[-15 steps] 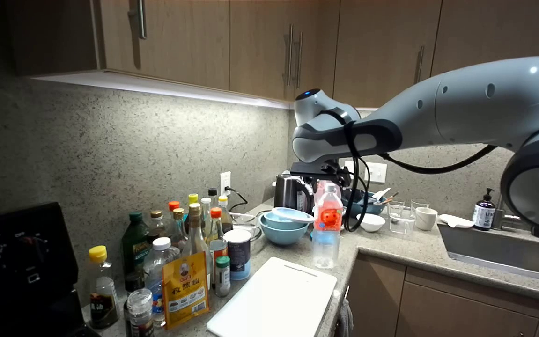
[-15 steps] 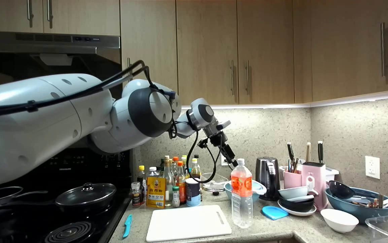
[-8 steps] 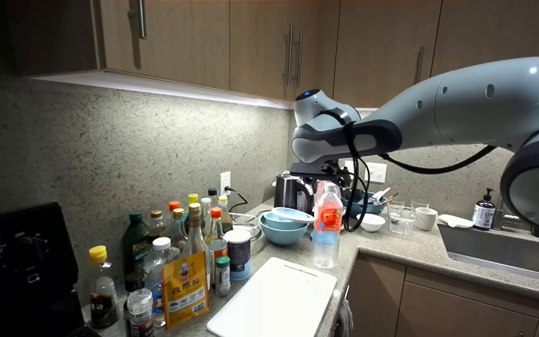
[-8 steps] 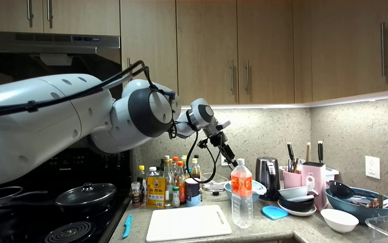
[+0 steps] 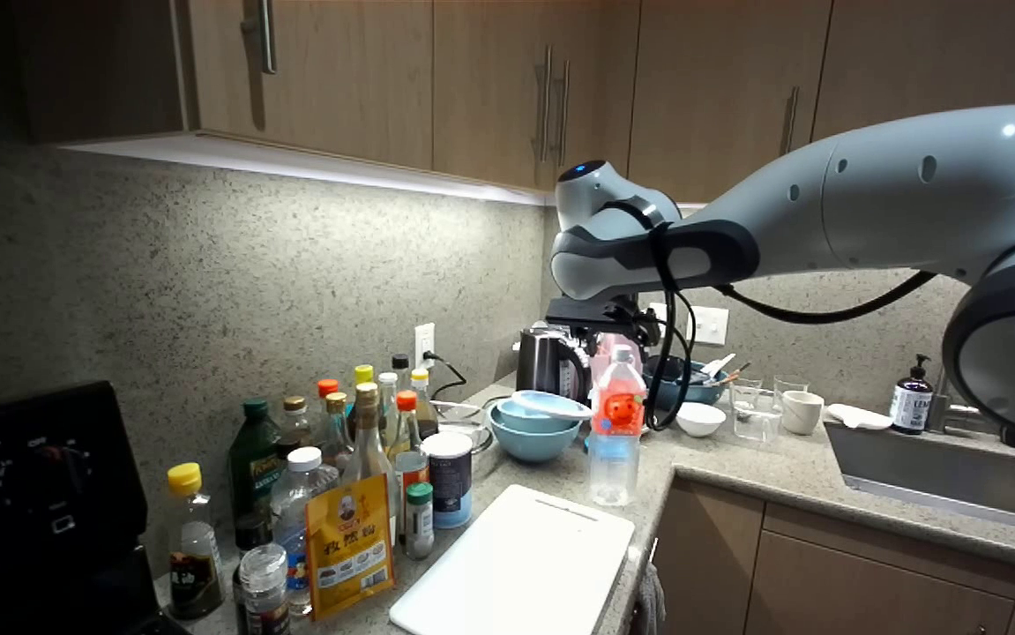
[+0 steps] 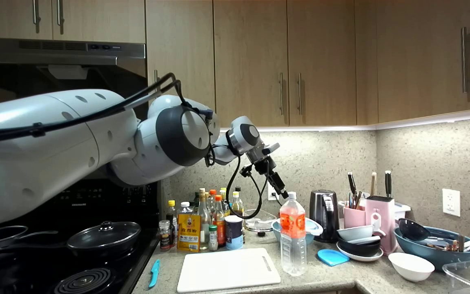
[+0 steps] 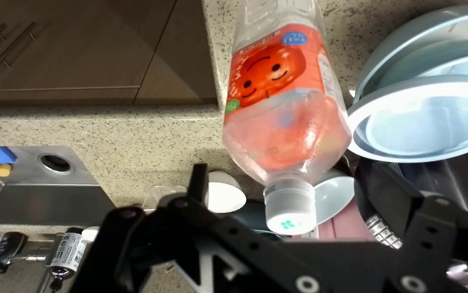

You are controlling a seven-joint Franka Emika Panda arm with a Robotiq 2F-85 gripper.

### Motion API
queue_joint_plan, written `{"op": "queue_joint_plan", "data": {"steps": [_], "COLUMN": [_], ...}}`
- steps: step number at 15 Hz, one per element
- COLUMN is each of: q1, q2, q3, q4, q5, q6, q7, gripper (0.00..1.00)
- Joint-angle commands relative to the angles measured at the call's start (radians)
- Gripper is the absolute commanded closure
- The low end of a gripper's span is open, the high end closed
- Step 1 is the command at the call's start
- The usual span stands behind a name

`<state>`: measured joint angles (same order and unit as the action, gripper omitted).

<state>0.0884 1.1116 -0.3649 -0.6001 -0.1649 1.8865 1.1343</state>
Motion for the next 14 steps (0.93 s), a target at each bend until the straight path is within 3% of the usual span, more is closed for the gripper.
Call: {"op": "queue_joint_plan", "data": {"steps": [1,14], "q1": [-0.016,-0.017], "q2": [-0.001,0.000], "q3": [0.008,0.003], "q4": [0.029,0.026], "q5": [0.022,0.002], "q6": [-0.018,-0.001], "q7": [0.032,0.029], "gripper": [0.00,0.00]}}
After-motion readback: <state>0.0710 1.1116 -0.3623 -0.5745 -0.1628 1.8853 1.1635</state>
